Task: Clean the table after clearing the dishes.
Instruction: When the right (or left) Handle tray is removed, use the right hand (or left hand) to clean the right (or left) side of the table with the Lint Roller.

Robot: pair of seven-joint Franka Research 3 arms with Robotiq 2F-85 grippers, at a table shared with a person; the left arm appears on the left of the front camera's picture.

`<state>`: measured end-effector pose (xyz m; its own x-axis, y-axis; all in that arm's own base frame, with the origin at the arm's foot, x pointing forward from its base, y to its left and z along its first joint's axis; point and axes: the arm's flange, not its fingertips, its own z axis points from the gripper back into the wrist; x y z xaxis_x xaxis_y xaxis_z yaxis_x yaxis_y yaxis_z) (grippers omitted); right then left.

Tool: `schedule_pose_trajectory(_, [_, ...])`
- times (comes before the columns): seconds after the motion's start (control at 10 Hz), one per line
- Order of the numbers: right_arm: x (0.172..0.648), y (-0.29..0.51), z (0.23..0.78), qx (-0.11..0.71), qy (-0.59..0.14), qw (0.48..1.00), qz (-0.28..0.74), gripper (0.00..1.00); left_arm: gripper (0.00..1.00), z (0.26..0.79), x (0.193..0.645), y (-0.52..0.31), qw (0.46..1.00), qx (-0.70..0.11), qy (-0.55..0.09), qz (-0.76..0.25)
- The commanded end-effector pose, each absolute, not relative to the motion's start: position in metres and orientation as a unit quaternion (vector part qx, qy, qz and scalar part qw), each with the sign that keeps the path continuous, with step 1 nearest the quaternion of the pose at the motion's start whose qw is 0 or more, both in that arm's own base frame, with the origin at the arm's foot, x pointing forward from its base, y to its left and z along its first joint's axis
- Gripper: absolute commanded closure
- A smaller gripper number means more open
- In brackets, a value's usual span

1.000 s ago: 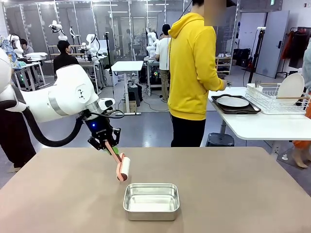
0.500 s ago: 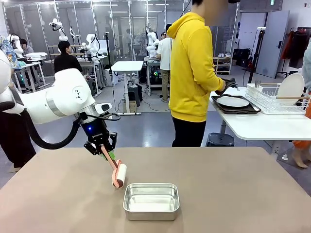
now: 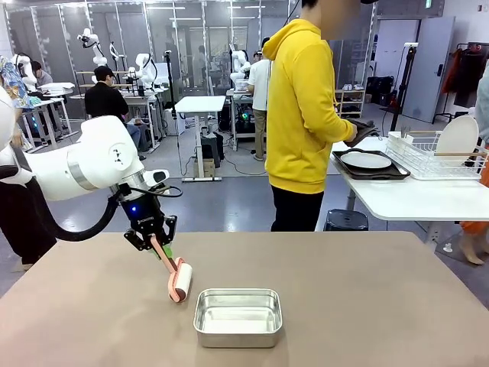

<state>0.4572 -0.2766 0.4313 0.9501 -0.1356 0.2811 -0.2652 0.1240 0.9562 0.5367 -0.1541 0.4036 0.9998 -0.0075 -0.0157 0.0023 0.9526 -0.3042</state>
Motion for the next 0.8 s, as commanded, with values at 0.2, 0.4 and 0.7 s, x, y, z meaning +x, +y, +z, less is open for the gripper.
schedule_pose_trajectory(0.2, [0.454,-0.275,0.432,0.659,-0.158,0.733,0.052,0.02,0.78,0.383,0.529,-0.099,0.983,-0.185,-0.007,-0.002])
schedule_pose_trajectory(0.4, [0.454,-0.275,0.432,0.659,-0.158,0.733,0.052,0.02,0.78,0.382,0.525,-0.069,0.979,-0.200,-0.026,0.004])
schedule_pose_trajectory(0.7, [0.454,-0.275,0.432,0.659,-0.158,0.733,0.052,0.02,0.78,0.382,0.516,-0.032,0.985,-0.165,-0.043,0.015])
